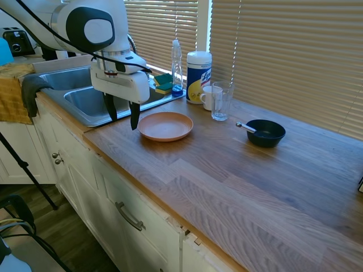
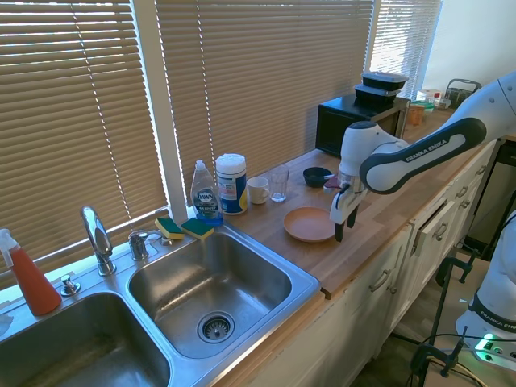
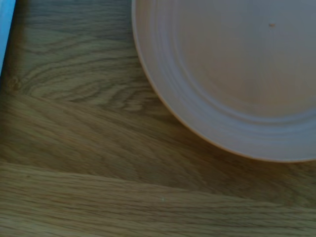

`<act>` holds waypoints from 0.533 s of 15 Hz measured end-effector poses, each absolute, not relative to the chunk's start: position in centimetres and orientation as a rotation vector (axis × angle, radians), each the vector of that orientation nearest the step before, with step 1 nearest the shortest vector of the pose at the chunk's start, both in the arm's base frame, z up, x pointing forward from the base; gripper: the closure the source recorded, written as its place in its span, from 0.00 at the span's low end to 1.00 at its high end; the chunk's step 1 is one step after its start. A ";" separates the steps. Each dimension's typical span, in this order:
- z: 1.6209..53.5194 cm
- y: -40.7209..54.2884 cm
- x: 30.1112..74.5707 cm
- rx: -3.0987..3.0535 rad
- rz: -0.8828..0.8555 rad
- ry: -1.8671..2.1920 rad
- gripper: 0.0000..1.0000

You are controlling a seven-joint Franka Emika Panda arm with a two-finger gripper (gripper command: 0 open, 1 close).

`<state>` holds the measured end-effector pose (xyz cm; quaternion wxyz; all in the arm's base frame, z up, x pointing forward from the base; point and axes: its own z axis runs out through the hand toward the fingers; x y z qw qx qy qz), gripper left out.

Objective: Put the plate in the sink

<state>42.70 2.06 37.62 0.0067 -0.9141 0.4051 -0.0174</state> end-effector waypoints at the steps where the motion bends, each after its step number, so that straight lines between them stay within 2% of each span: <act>1: 37.6 2.1 42.7 -2.860 -0.053 1.267 0.00; 8: 38.9 -0.9 44.4 -2.766 -0.136 1.391 0.00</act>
